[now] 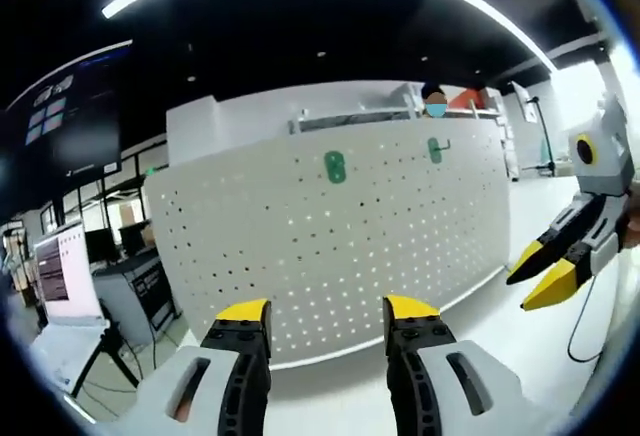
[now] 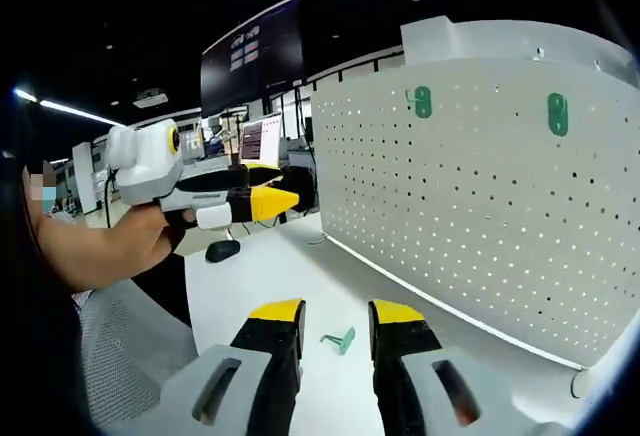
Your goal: Insert the hook assembly into the mounting plate slot until the hook locks in place.
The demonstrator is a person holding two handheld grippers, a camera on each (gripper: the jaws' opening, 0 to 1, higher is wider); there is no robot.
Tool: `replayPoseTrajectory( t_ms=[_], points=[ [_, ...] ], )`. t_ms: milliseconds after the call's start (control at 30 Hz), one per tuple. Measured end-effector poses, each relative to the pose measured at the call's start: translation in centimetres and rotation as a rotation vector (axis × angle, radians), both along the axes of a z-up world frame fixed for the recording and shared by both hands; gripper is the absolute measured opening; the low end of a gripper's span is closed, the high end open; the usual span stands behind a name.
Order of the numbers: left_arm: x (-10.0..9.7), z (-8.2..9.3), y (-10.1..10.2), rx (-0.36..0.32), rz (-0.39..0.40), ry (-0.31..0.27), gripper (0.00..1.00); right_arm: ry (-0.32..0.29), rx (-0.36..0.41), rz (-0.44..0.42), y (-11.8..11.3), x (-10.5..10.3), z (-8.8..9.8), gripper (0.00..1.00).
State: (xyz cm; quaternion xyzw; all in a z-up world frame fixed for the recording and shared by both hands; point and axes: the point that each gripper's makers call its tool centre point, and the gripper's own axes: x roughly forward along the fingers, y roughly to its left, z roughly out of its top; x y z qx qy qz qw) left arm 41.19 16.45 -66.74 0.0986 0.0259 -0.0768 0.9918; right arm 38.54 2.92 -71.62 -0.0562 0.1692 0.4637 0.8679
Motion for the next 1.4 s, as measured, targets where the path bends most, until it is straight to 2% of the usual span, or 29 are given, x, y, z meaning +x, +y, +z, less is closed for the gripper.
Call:
replayPoseTrajectory(
  t_ms=[167,467,667,767,1033,1400],
  points=[
    [-0.8,-0.7,0.3,0.001,0.004,0.014,0.46,0.02,-0.038,0.027,0.8,0.1,-1.5,0.24],
    [-0.8,-1.3,0.3,0.013,-0.011,0.036,0.46,0.016,-0.023,0.019,0.6,0.1,-1.1,0.24],
    [-0.3,-2.8,-1.3,0.069,-0.11,0.093,0.44,0.004,-0.012,0.003,-0.2,0.1,-0.4,0.24],
    [0.0,-3.9,-1.9,0.062,-0.174,0.139,0.41,-0.001,-0.003,-0.012,-0.6,0.2,-0.2,0.24],
    [0.5,-5.7,-2.6,0.126,-0.245,0.193,0.42,0.002,0.004,-0.042,-1.4,0.3,-0.2,0.24],
    [1.0,-8.3,-3.6,0.173,-0.334,0.251,0.42,0.004,0.011,-0.079,-2.0,0.3,-0.2,0.24]
  ],
)
